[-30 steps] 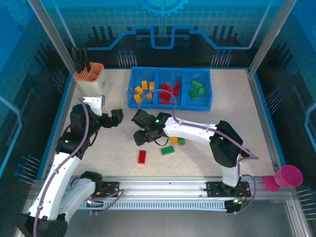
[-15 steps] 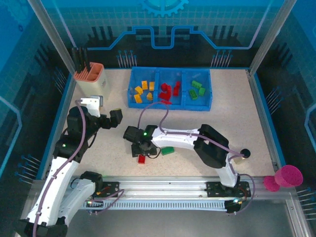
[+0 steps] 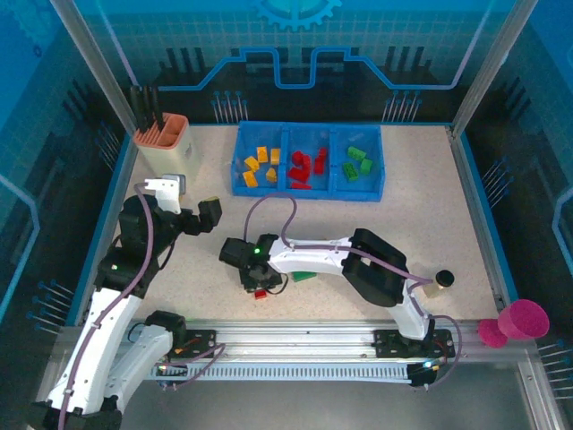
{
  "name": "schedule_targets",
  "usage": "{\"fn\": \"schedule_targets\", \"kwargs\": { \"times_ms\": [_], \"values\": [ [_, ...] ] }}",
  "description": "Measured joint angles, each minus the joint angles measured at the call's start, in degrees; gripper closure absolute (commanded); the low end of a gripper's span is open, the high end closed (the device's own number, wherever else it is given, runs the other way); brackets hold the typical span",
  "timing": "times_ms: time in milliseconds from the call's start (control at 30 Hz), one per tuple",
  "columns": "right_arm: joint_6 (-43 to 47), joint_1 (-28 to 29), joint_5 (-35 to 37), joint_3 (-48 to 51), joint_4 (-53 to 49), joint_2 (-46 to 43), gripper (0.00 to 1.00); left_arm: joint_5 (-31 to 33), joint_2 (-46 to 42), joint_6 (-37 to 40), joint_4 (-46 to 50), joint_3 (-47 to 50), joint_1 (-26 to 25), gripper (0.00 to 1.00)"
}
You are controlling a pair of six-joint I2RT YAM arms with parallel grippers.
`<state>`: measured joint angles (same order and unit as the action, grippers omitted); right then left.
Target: Sort the legos into containers by color
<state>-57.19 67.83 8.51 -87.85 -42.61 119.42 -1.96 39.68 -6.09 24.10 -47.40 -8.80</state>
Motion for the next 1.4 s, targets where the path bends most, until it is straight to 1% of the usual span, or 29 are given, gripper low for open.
{"fn": "schedule_targets", "kwargs": {
  "times_ms": [100,200,267,333,400,467,533,633,733,900,1000,1167,1233,1300,1400],
  "values": [
    [6.91,-0.57,2.80,1.97,-2.10,-2.51,0.81,0.00,0.00,0.00,0.00,0.00,0.00,0.01],
    [17.49,-3.72,5.79,3.80,-5.11,-7.56,0.80,-0.02,0.00,0.00,0.00,0.00,0.00,0.01],
    [25.22,-8.15,6.71,3.89,-5.60,-11.67,0.80,-0.02,0.04,0.02,0.00,0.00,0.00,0.01],
    [33.44,-14.80,6.47,3.26,-5.29,-15.61,0.79,-0.02,0.24,0.02,0.00,0.00,0.00,0.00],
    [39.89,-21.51,5.46,1.36,-4.52,-17.22,0.78,-0.02,0.61,0.02,0.00,0.00,0.00,0.01],
    [45.24,-27.61,3.93,-1.95,-3.50,-16.61,0.77,-0.02,1.22,0.02,0.00,0.00,0.00,0.00],
    [49.75,-32.57,2.27,-7.28,-3.15,-13.77,0.76,-0.02,1.95,0.04,0.00,0.00,0.00,0.01],
    [54.25,-36.81,-0.04,-16.61,-1.99,-6.62,0.74,-0.02,2.91,0.04,0.02,0.00,0.00,0.01],
    [57.16,-38.91,-2.03,-26.56,-1.49,2.45,0.73,0.00,3.56,0.07,0.02,0.00,0.00,0.01],
    [60.00,-40.19,-3.45,-42.71,-3.67,17.14,0.70,0.11,4.85,0.22,0.02,0.00,0.00,0.01],
    [61.13,-40.61,-3.41,-48.39,-5.22,22.88,0.68,0.17,5.75,0.22,0.04,0.00,0.00,0.01],
    [62.14,-41.42,-3.37,-49.42,-5.84,24.33,0.62,0.17,6.47,0.22,0.02,0.00,0.00,0.01],
    [62.27,-41.83,-3.39,-48.85,-5.62,24.26,0.56,0.15,6.88,0.22,0.00,0.00,0.00,0.01],
    [62.73,-42.16,-3.39,-46.71,-4.61,23.65,0.51,0.15,7.28,0.22,0.02,0.00,0.00,0.01],
    [63.47,-42.47,-3.69,-40.28,-2.67,21.00,0.45,0.17,7.58,0.22,0.04,0.00,0.00,0.01]
  ]
}}
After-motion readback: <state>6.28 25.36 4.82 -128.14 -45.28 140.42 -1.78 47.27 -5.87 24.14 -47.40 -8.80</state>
